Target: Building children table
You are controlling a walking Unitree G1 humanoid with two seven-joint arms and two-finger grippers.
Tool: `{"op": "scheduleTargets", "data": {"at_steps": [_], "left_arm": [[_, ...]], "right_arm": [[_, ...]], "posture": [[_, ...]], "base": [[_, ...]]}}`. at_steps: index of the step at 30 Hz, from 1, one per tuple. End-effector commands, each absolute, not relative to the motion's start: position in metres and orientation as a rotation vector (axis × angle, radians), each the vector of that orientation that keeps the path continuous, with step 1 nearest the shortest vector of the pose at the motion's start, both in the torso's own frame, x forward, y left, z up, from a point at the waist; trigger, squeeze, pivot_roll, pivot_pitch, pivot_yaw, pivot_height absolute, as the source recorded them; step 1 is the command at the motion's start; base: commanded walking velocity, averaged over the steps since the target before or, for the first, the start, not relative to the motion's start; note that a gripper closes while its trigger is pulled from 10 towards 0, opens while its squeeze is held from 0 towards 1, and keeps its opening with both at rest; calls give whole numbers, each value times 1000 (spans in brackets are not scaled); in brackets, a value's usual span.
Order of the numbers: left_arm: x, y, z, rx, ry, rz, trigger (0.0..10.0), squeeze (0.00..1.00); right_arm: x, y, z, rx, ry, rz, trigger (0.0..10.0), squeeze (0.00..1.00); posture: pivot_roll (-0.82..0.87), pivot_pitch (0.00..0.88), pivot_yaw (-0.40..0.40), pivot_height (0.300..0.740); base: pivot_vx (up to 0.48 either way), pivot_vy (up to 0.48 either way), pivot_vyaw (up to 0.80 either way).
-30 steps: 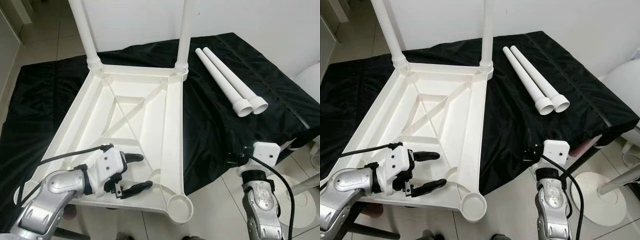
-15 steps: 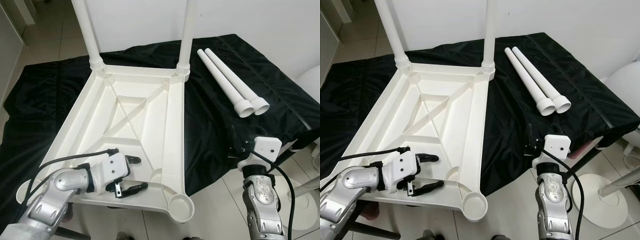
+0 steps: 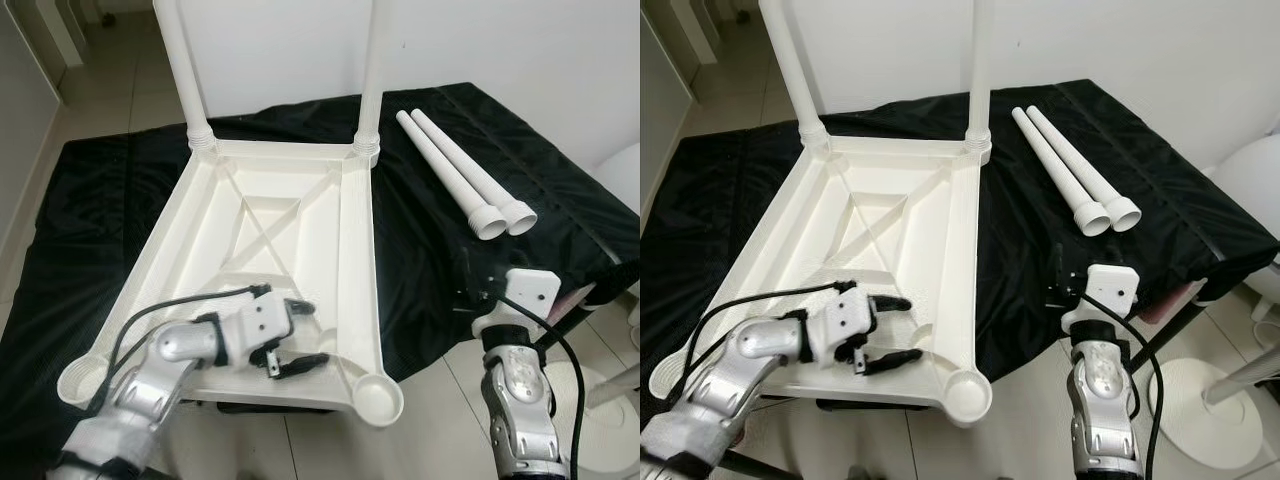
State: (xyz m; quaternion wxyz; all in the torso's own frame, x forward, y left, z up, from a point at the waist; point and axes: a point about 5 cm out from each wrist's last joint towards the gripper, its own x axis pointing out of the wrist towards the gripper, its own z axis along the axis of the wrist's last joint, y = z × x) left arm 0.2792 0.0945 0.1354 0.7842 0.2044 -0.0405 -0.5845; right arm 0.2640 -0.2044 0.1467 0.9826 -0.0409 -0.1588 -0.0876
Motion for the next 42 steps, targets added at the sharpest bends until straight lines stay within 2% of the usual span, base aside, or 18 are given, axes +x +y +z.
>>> {"op": "scheduleTargets", "data": {"at_steps": [1,4,7,11,15,19,20,23,30,42], "left_arm": [[298,102,139,379,-134,-940,10000,0],[300,100,139,360,-132,-929,10000,0],[309,83,140,293,-111,-879,10000,0],[309,72,142,303,-128,-915,10000,0],[307,78,151,172,-128,-987,10000,0],[298,86,158,145,-163,-1106,10000,0],[292,94,158,158,-157,-1173,10000,0],[288,99,156,180,-136,-1217,10000,0],[276,135,136,467,49,-1298,10000,0],[273,149,124,593,149,-1268,10000,0]], "right_arm": [[265,-205,145,-71,-310,-187,10000,0],[266,-204,145,-69,-310,-187,10000,0],[265,-205,145,-66,-312,-192,10000,0],[263,-204,144,-65,-310,-196,10000,0],[260,-204,140,-66,-299,-204,10000,0],[259,-204,138,-68,-291,-203,10000,0],[259,-204,138,-66,-290,-201,10000,0],[260,-204,138,-67,-289,-199,10000,0],[260,-204,136,-68,-282,-194,10000,0],[263,-201,137,-61,-280,-178,10000,0]], "posture": [[-52,12,67,740],[-52,12,67,740],[-64,8,74,740],[-75,8,85,740],[-72,9,88,740],[-72,9,88,740],[-61,15,88,740],[-57,17,86,740],[-42,26,81,740],[-26,38,70,740]], "base": [[0,0,0],[0,0,0],[0,0,0],[0,0,0],[0,0,0],[0,0,0],[0,0,0],[0,0,0],[0,0,0],[0,0,0]]}}
